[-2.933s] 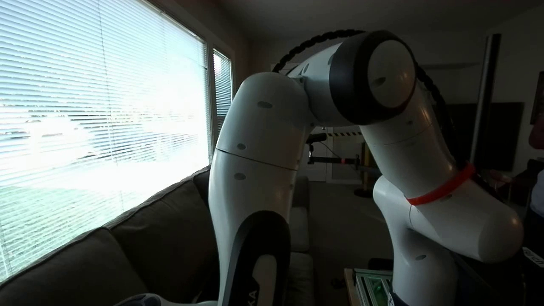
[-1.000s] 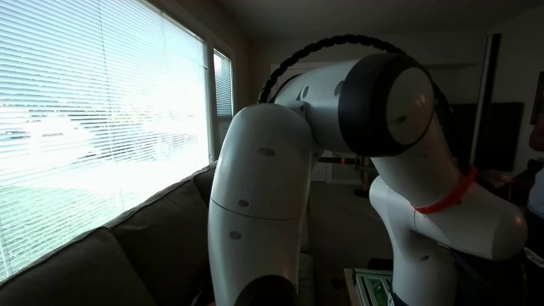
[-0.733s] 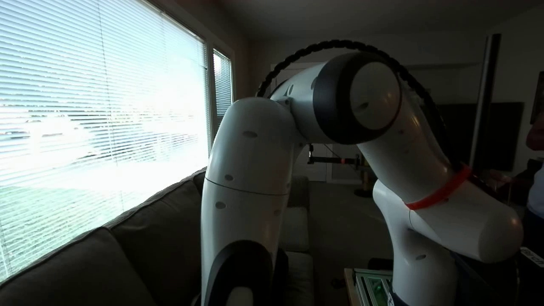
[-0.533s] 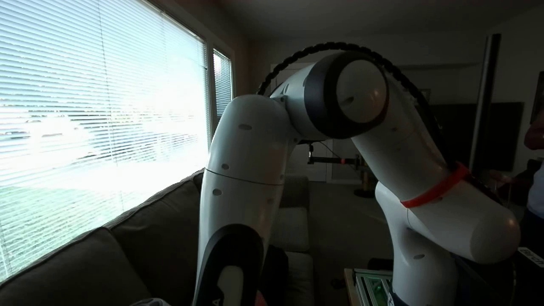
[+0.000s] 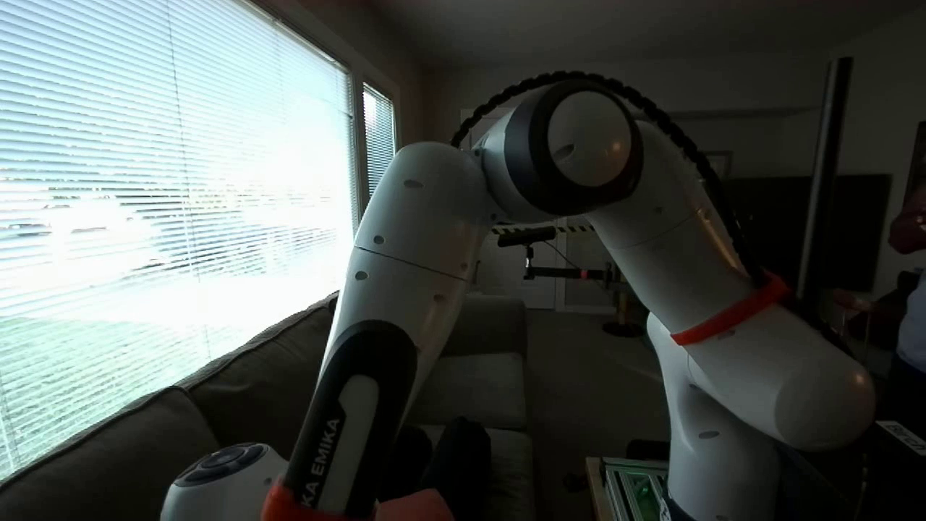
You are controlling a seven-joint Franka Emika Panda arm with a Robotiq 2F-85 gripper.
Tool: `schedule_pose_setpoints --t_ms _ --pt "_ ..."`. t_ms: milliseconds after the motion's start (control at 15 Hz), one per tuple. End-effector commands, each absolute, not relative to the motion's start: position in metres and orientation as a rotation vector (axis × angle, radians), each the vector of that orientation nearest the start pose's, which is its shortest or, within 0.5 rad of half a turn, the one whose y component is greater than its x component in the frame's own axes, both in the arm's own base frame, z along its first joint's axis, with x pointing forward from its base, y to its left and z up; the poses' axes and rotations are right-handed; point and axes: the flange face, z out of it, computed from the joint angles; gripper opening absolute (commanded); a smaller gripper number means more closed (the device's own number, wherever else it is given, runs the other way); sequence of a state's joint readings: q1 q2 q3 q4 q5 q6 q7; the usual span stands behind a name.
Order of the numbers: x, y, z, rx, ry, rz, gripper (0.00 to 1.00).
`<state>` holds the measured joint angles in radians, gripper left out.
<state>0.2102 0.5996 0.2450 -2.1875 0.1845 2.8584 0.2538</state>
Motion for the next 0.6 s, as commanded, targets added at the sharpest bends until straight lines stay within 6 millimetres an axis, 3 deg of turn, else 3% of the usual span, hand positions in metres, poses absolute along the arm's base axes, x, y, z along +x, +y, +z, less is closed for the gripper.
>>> schedule_pose_setpoints --t_ms 0,533 --pt "0.532 0.223 0.149 -2.877 0.145 -0.057 0.02" --pt "0.558 0.204 0.191 -2.780 0.237 -0.082 0.02"
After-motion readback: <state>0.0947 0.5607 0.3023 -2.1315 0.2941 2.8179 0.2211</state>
